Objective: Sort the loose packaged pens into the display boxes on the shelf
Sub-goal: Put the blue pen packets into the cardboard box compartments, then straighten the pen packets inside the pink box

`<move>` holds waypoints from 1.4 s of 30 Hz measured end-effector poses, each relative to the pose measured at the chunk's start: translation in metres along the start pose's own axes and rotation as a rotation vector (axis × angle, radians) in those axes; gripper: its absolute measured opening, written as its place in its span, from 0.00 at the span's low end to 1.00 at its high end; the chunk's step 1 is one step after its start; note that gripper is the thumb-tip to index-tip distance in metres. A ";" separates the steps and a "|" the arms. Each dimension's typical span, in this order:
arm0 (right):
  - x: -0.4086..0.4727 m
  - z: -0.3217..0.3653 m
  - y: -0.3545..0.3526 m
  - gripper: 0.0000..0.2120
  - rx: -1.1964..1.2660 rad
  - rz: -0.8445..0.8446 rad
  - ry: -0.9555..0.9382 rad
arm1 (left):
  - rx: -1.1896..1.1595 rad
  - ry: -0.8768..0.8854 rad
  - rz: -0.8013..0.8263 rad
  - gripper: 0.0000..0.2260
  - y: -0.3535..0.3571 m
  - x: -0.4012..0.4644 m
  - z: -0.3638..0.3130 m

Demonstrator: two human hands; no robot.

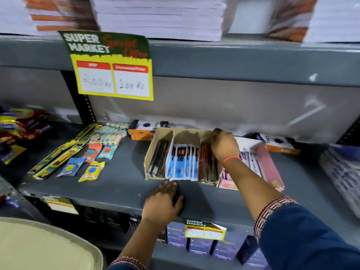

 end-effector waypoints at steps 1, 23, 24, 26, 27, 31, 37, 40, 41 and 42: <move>-0.003 -0.016 -0.002 0.14 -0.009 0.012 0.046 | 0.002 -0.012 -0.008 0.22 0.000 0.000 -0.002; -0.036 -0.137 0.026 0.15 -0.331 0.282 0.246 | -0.070 0.446 0.194 0.21 0.069 0.013 -0.121; -0.035 -0.136 0.026 0.16 -0.334 0.280 0.242 | -0.074 0.443 0.200 0.21 0.071 0.013 -0.121; -0.034 -0.136 0.026 0.16 -0.342 0.279 0.235 | -0.070 0.437 0.204 0.22 0.071 0.013 -0.119; -0.033 -0.135 0.026 0.16 -0.340 0.278 0.232 | -0.064 0.426 0.207 0.22 0.071 0.014 -0.118; -0.028 -0.137 0.021 0.20 -0.309 0.250 0.215 | -0.063 0.408 0.218 0.23 0.074 0.014 -0.115; -0.020 -0.144 0.012 0.25 -0.301 0.229 0.244 | -0.063 0.410 0.213 0.23 0.074 0.014 -0.115; -0.021 -0.149 0.010 0.18 -0.233 0.215 0.275 | -0.054 0.425 0.215 0.23 0.075 0.014 -0.116; -0.021 -0.149 0.010 0.18 -0.225 0.214 0.275 | -0.055 0.427 0.214 0.23 0.075 0.014 -0.116; -0.021 -0.149 0.012 0.17 -0.225 0.218 0.272 | -0.060 0.428 0.212 0.23 0.075 0.014 -0.116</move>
Point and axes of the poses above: each hand's wrist, its own x-axis towards the middle knuckle, its own y-axis out of the palm, z = x × y, the point moved 4 cm from there along x, towards the middle knuckle, and after that the axes turned 14 degrees about -x, right-handed, at the moved point
